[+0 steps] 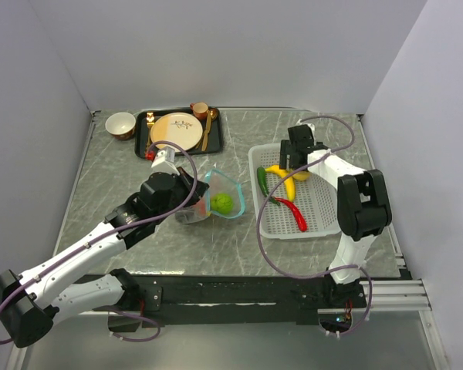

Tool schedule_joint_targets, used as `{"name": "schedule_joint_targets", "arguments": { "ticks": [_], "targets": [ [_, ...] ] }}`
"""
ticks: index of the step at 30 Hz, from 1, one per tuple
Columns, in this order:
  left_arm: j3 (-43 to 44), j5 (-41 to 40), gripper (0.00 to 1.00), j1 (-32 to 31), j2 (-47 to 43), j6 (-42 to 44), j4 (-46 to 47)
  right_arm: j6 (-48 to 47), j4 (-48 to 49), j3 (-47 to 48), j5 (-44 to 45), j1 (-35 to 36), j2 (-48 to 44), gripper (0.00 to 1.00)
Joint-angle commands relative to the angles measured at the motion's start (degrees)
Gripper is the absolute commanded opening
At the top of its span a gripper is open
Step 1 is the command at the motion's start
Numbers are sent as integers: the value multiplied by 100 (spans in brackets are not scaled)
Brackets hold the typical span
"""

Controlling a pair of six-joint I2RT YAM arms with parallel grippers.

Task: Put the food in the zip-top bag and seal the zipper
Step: Pick up the fake fruit from the bin.

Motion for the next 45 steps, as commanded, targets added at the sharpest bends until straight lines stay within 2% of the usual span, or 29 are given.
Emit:
{"name": "schedule_joint_targets", "arguments": {
  "ticks": [1, 4, 6, 8, 12, 15, 16, 17, 18, 24, 31, 36, 39, 45],
  "targets": [
    [74, -72, 1, -11, -57, 129, 75, 16, 29, 57, -132, -38, 13, 100],
    [65, -72, 1, -11, -66, 120, 66, 86, 3, -48, -167, -47, -66, 96],
    [39, -72, 1, -11, -84, 94, 92, 121, -15, -110, -211, -47, -110, 88],
    [30, -37, 1, -11, -84, 85, 110, 165, 29, -189, -290, -47, -242, 73],
    [30, -28, 1, -11, -84, 59, 101, 262, -50, -286, -404, -38, -453, 64],
    [21, -2, 1, -11, -101, 59, 119, 332, -33, -504, -466, -47, -847, 54],
    [21, 7, 1, -11, -101, 76, 110, 350, -15, -558, -509, -47, -927, 37],
    [21, 16, 1, -11, -101, 68, 101, 402, -32, -637, -553, -38, -1015, 30],
    [30, 16, 1, -11, -101, 76, 110, 490, -58, -672, -632, -47, -1163, 27],
    [47, 60, 1, -2, -93, 85, 84, 850, -138, -1006, -975, -38, -1945, 27],
    [12, 104, 1, -2, -49, 41, 154, 1185, -261, -1454, -1810, -29, -2851, 29],
    [39, 156, 1, -11, 39, 41, 206, 1782, -191, -2104, -2837, 14, -3818, 29],
    [39, 200, 1, -11, 109, 59, 259, 2151, 134, -2561, -3558, 172, -4337, 30],
    [30, 262, 1, -11, 171, 50, 303, 2284, 135, -2729, -3867, 840, -4795, 33]
  ]
}}
